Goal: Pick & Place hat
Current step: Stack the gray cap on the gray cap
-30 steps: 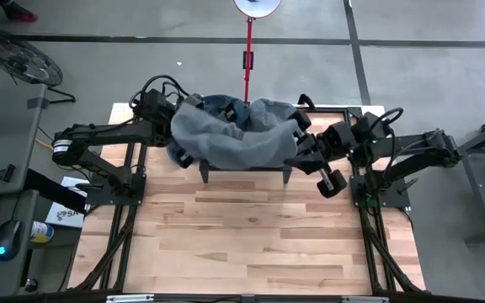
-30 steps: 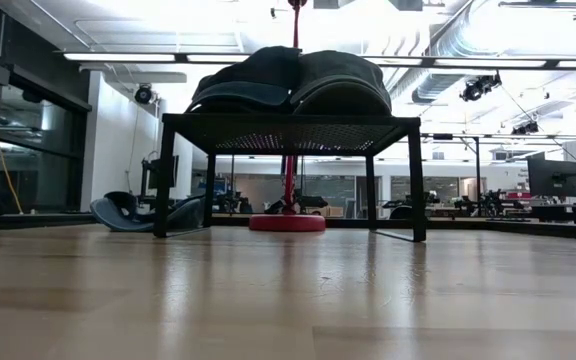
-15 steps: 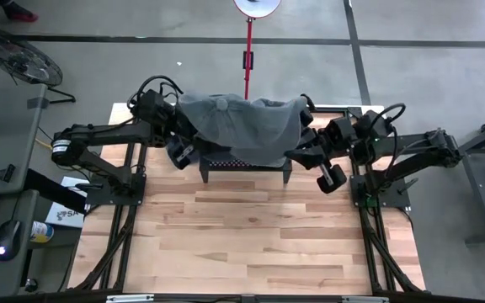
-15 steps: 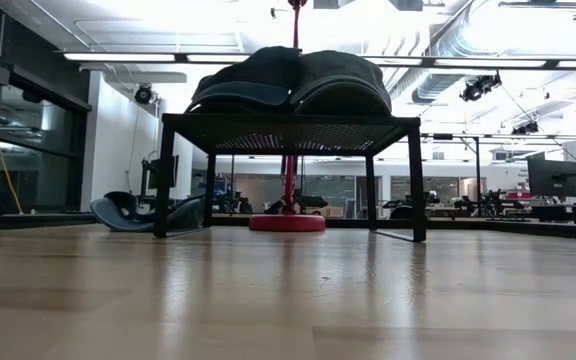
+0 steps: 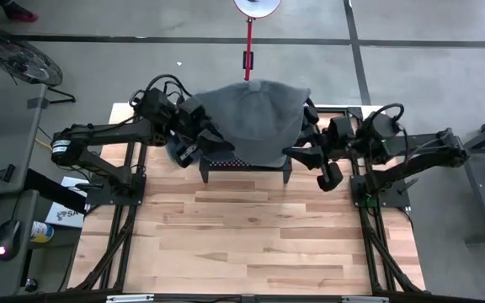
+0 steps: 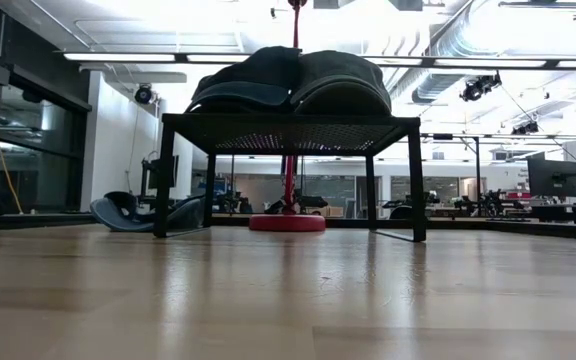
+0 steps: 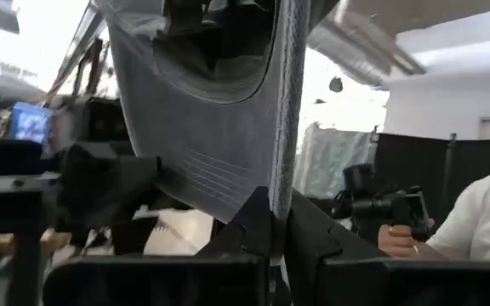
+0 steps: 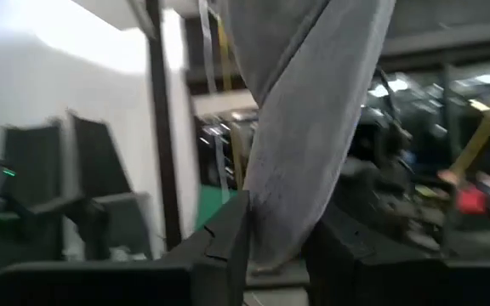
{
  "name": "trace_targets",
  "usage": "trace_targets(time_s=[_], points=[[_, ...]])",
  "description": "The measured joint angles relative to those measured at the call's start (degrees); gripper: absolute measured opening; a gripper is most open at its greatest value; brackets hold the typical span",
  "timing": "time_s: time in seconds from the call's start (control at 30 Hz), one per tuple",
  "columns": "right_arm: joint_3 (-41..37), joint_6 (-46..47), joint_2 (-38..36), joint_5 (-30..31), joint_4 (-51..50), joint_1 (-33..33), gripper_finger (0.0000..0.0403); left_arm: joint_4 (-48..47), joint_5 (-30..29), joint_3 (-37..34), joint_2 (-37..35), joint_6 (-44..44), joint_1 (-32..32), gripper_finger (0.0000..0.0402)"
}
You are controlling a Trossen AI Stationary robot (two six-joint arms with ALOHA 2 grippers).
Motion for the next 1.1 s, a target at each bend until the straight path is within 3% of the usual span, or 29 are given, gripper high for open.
trace_targets(time_s=[0.37,0.63,0.83,1.1], points=[[-0.03,2.95,-8.71,11.12,-22.77,3.87,0.018,-25.34,2.57,-0.01,-3.5,10.79,2.92,0.0007],[1.36,3.15,-12.83,15.27,-33.3,4.48,0.0196,-40.59,-1.33,-0.06,-4.77,16.56,2.89,0.0007],[9.6,-0.16,-10.95,15.62,-41.55,4.48,0.0195,-43.22,-3.47,-0.01,-5.52,16.36,2.82,0.0007],[27.89,-3.12,-3.76,15.52,-55.01,4.53,0.0195,-45.66,-7.6,-0.05,-6.71,15.67,2.93,0.0007]])
